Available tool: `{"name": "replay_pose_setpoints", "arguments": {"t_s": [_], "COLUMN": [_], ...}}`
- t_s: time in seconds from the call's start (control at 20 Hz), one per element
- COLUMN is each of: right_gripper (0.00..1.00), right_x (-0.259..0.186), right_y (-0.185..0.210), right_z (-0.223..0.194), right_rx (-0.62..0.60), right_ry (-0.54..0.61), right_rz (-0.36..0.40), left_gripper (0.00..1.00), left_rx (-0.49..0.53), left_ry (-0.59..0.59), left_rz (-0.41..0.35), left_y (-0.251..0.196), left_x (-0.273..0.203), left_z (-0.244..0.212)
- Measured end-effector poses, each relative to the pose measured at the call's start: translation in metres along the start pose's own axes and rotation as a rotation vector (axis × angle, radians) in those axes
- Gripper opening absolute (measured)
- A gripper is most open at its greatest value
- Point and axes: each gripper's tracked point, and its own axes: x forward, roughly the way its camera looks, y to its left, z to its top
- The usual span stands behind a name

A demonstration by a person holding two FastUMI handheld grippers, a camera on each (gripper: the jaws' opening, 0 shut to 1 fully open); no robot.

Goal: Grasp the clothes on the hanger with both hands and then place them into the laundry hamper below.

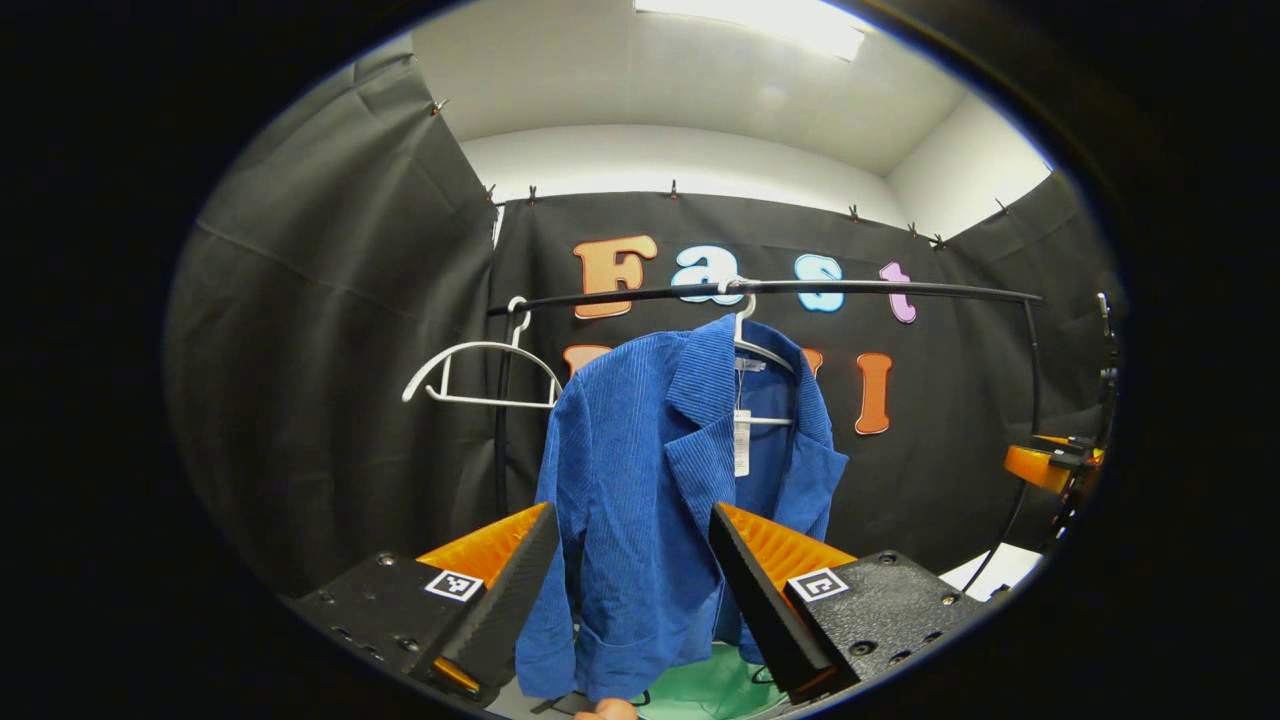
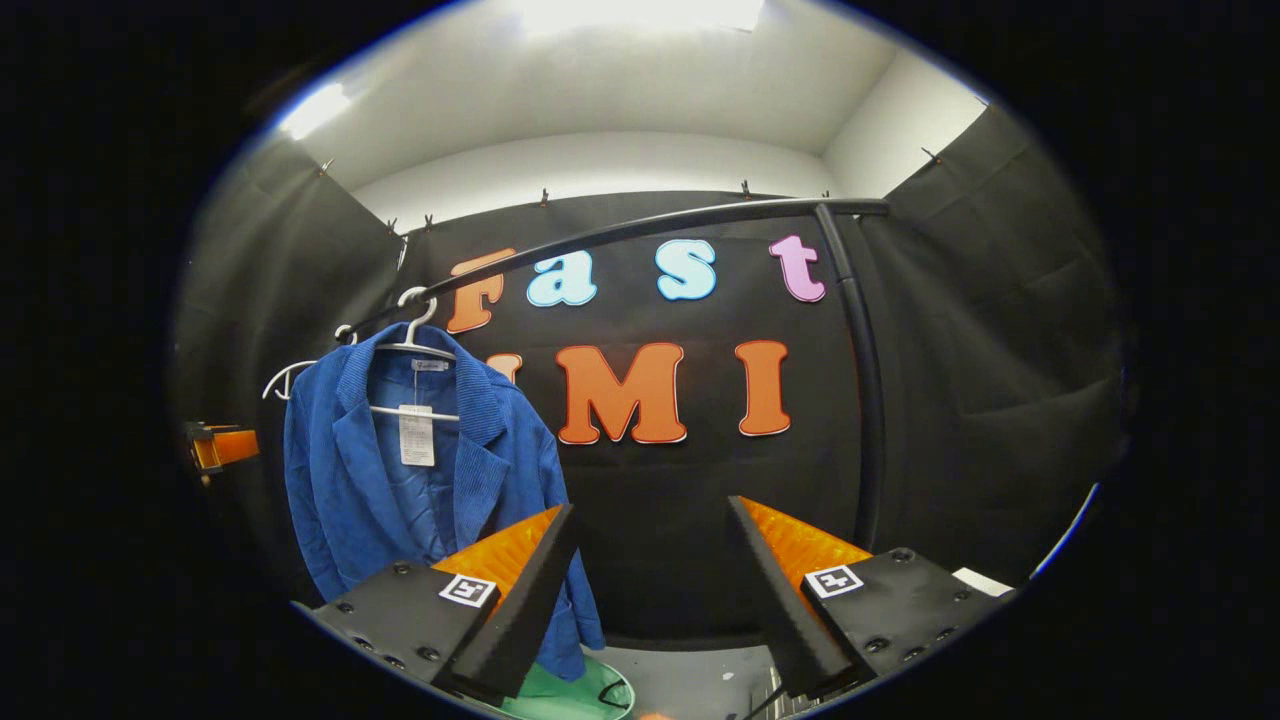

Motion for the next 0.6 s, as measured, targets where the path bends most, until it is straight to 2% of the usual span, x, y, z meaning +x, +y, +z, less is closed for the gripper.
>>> {"name": "replay_pose_setpoints", "arguments": {"t_s": [0.2,0.25,0.4,0.45,0.55,0.6], "right_gripper": [0.97,0.97,0.97,0.97,0.97,0.97], "right_x": [0.015,0.018,0.034,0.039,0.050,0.056], "right_y": [0.020,0.024,0.042,0.047,0.058,0.063], "right_z": [-0.013,-0.015,-0.024,-0.027,-0.035,-0.039], "right_rx": [0.016,0.022,0.050,0.056,0.064,0.068], "right_ry": [0.015,0.017,0.028,0.033,0.047,0.052], "right_rz": [0.058,0.068,0.109,0.123,0.148,0.160], "left_gripper": [0.96,0.93,0.99,0.97,0.93,0.96], "left_rx": [-0.010,-0.019,-0.050,-0.057,-0.048,-0.029], "left_ry": [0.008,0.012,0.022,0.024,0.022,0.015], "left_rz": [0.007,0.010,0.022,0.026,0.049,0.062], "left_y": [-0.002,-0.002,-0.005,-0.006,-0.005,-0.005], "left_x": [0.002,0.003,0.010,0.013,0.016,0.019], "left_z": [-0.005,-0.006,-0.010,-0.012,-0.012,-0.011]}}
